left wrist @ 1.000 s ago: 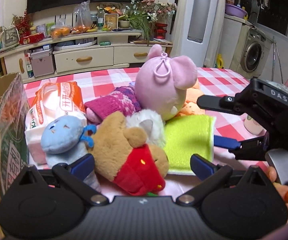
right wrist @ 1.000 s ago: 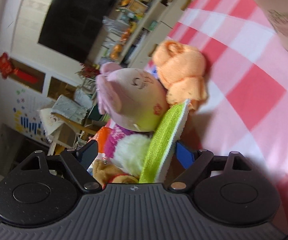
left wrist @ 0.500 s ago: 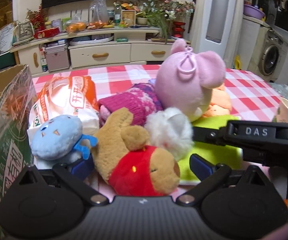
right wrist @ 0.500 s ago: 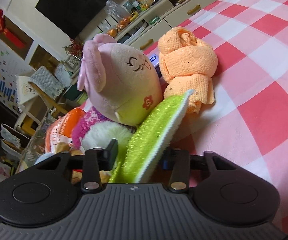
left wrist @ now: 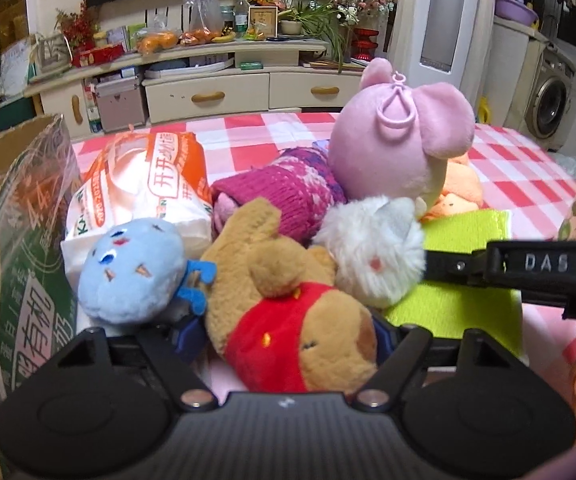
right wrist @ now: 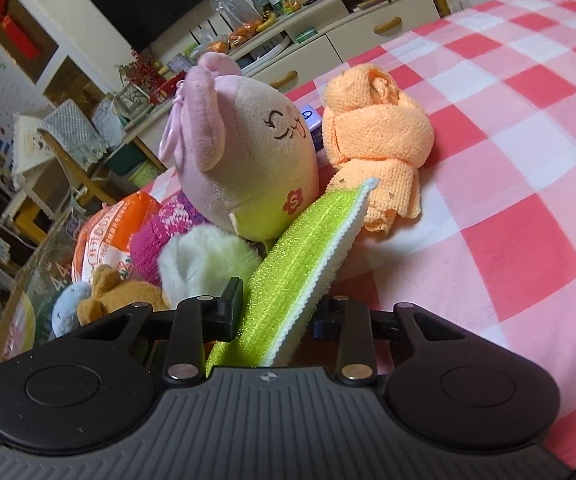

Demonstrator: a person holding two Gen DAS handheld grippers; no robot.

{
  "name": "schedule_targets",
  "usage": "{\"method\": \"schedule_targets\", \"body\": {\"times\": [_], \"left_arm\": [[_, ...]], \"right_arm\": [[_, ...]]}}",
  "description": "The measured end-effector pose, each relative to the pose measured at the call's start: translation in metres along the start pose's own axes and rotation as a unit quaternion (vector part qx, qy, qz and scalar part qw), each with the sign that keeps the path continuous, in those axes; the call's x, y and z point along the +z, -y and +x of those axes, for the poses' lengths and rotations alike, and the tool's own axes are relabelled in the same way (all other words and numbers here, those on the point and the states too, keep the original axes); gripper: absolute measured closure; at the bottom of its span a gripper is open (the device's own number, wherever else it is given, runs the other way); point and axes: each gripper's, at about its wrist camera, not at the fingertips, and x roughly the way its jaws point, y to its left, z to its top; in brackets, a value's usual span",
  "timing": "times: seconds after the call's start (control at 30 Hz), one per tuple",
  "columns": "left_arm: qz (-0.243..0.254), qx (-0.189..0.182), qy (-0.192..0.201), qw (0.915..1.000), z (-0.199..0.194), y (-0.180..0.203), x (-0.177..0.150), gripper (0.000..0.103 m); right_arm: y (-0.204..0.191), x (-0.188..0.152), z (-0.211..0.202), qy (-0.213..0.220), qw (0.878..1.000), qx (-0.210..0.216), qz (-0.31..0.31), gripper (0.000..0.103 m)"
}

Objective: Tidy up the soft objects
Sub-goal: 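Grasp lime green sponge with right tool while left tool reaches white fluffy ball, then grasp brown teddy bear in red shirt with left tool while right tool lifts sponge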

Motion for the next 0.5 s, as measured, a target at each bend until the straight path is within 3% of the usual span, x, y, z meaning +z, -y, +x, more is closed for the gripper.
{"method": "schedule_targets", "body": {"times": [0.23, 0.5], "left_arm": [[-0.019, -0.030, 0.008, 0.9993, -0.015, -0.001, 0.003, 0.026], [-0.025, -0.056, 0.029, 0.9977, -0.034, 0.000, 0.005, 0.026]], "right_arm": [[-0.003, -0.005, -0.006, 0.004, 0.999, -0.022, -0.026, 0.065], [-0.008, -0.009, -0.024, 0.041, 0.994, -0.068, -0.073, 0.065]]}}
